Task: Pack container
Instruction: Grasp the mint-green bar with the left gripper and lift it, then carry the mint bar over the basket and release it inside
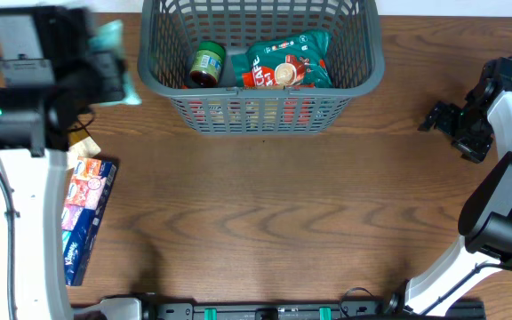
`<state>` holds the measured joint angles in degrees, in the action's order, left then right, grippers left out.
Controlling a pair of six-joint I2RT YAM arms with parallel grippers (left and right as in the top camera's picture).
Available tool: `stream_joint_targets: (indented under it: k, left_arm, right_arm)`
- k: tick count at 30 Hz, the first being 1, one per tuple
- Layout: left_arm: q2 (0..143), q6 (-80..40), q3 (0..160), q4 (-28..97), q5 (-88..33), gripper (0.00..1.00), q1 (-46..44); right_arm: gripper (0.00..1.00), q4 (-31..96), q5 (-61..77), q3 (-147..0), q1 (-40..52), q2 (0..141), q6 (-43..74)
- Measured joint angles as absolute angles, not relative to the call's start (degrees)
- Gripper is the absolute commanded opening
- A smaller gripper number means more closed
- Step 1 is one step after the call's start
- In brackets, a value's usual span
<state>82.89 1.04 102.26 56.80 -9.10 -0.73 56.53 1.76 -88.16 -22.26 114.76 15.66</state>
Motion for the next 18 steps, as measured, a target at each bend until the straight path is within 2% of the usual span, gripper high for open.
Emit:
stream_joint_targets:
  k: [7,12,18]
  left_arm:
    - [82.0,21.5,105.8,43.7,-11.1,0.06,-13.5]
    - [84.8,31.0,105.9,32.8,-11.6,0.06,-15.6]
    - [94.0,34.9,106.1,25.0,-14.5,0.05,-15.9]
  right_arm:
    - [0.99,56.5,1.7,-88.2,-22.3,114.8,15.0]
    - [0.99,56.7,1.8,-88.2,-22.3,114.8,14.8]
    - [0.99,57.0,3.3,-88.2,-22.3,114.8,14.8]
